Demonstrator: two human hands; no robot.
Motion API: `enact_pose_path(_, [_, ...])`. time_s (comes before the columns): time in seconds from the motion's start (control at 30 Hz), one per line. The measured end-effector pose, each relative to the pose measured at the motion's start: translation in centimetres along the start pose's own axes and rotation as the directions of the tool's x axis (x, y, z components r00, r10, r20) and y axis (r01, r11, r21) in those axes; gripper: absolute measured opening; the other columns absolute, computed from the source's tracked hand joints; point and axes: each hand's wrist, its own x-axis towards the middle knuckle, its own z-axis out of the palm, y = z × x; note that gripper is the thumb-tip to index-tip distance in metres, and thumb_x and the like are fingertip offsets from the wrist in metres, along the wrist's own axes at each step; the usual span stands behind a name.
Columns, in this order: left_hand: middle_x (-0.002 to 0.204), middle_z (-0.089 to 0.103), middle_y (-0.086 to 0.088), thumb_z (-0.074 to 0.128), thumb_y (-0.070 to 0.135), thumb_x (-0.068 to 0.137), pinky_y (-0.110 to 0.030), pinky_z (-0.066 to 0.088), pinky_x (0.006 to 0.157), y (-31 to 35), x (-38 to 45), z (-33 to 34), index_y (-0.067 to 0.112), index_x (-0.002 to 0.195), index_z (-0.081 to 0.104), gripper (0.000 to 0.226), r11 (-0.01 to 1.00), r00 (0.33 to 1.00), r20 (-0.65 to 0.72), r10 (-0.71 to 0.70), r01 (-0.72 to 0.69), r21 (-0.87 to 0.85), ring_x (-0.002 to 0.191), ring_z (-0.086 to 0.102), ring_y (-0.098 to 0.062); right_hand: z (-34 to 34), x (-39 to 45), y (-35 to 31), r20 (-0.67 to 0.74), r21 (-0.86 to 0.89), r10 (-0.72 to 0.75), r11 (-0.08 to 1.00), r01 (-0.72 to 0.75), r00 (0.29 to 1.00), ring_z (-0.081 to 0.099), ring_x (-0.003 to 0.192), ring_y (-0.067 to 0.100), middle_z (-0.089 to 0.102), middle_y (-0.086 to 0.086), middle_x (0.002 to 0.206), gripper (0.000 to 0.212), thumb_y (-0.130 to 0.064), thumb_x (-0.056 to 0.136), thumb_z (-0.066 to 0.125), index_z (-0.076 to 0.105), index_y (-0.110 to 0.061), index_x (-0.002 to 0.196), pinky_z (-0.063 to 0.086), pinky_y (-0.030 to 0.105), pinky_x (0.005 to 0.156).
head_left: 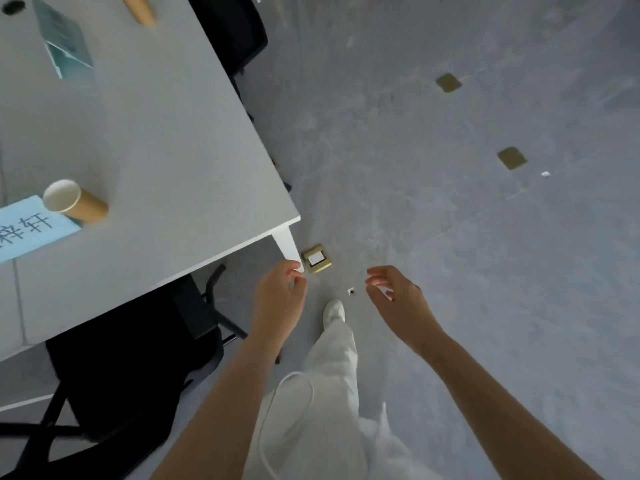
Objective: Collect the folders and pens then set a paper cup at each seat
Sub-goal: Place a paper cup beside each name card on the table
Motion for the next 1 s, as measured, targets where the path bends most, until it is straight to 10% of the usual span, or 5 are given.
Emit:
enact_pose_path(0.57, [0.113, 0.067, -0.008, 0.054, 0.019, 0.097, -0.044, 0.053, 0.089, 16.3, 25.2, -1.0, 0.014, 0.126, 0.058, 0.030, 0.991, 0.988, -0.094, -0.119, 0.113, -0.068, 0.103, 0.063, -0.026, -14.7, 30.4, -11.5, 0.075, -0.101, -0.214, 0.970, 0.221, 0.974, 0.061, 0.107, 0.014, 0.063, -0.004, 0.107, 0.028, -0.015, 0.095, 0.055, 0.055, -0.013, 0.122, 0.046, 0.031, 0.099])
enact_pose_path(0.73, [0.095, 0.064, -0.001, 0.054, 0.017, 0.097, -0.018, 0.044, 0.062, 20.1, 31.3, 1.4, 0.012, 0.120, 0.059, 0.025, 0.952, 0.955, -0.154, -0.252, 0.216, -0.218, 0.085, 0.062, -0.019, -17.9, 38.5, -13.0, 0.169, -0.099, -0.268, 0.953, 0.287, 0.948, 0.060, 0.104, 0.011, 0.064, -0.005, 0.106, 0.027, -0.015, 0.095, 0.055, 0.056, -0.014, 0.122, 0.046, 0.032, 0.099])
enact_pose_path(1.0, [0.098, 0.063, -0.001, 0.054, 0.019, 0.096, -0.024, 0.047, 0.071, 28.5, 40.2, 3.8, 0.012, 0.124, 0.059, 0.029, 0.878, 0.867, -0.276, -0.415, 0.303, -0.370, 0.087, 0.061, -0.018, -24.6, 51.7, -18.2, 0.393, -0.105, -0.388, 0.881, 0.461, 0.833, 0.056, 0.110, 0.008, 0.061, -0.005, 0.116, 0.029, -0.019, 0.097, 0.052, 0.054, -0.018, 0.125, 0.042, 0.023, 0.098])
